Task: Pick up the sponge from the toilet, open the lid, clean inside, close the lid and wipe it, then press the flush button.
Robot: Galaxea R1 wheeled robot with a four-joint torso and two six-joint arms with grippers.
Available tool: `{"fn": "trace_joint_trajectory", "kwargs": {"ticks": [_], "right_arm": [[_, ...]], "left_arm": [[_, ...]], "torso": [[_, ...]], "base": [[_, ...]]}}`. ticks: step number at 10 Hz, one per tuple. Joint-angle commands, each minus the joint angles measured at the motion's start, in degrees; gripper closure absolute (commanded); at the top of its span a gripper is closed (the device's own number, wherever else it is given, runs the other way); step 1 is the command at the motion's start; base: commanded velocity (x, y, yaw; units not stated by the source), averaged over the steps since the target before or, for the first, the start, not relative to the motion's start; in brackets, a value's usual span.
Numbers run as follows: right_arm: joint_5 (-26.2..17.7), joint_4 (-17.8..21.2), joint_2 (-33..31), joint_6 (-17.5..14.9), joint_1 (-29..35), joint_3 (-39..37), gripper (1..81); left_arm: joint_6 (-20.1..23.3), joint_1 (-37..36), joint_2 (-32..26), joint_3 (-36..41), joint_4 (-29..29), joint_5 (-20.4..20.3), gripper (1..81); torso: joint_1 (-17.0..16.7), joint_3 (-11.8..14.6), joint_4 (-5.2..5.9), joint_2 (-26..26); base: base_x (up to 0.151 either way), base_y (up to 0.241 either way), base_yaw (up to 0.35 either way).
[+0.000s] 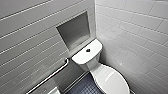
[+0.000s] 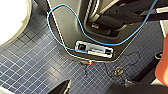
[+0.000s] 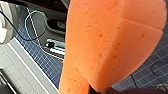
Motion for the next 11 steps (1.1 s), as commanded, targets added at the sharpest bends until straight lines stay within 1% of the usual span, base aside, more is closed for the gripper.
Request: {"fn": "trace_joint_trajectory", "kwargs": {"ticks": [1, 4, 5, 6, 8, 11], "right_arm": [[-4.5, 0.3, 0.6, -0.2, -2.0, 0.5, 81.1], [-4.4, 0.4, 0.7, -0.2, -1.7, 0.6, 81.1], [-4.4, 0.4, 1.0, -0.2, -1.7, 0.5, 81.1], [-4.4, 0.3, 1.0, -0.2, -1.6, 0.5, 81.1], [-4.4, 0.3, 1.0, -0.2, -1.5, 0.5, 81.1], [-4.5, 0.4, 1.1, -0.2, -1.4, 0.5, 81.1]], "left_arm": [[0.1, 1.3, -1.1, -0.5, -0.1, 3.4, 1.0], [0.1, 1.3, -1.0, -0.5, -0.1, 3.4, 1.0], [0.1, 1.3, -0.9, -0.5, -0.1, 3.5, 1.0], [0.1, 1.3, -0.9, -0.5, -0.1, 3.4, 1.0], [0.2, 1.3, -0.8, -0.5, -0.1, 3.4, 1.0], [0.3, 0.6, -0.4, -0.6, -0.1, 3.5, 1.0]], "torso": [[-2.8, 5.4, -1.5, 5.6], [-2.8, 11.6, -2.81, 11.8], [-2.2, 13.6, -3.24, 8.2], [-2.3, 15.2, -3.55, 9.8], [-2.5, 18.3, -4.24, 10.6], [-2.5, 24.2, -5.48, 10.8]], "base": [[0.0, 0.0, 0.0], [0.0, 0.0, 0.0], [0.0, 0.0, 0.0], [0.0, 0.0, 0.0], [0.0, 0.0, 0.0], [0.0, 0.0, 0.0]]}}
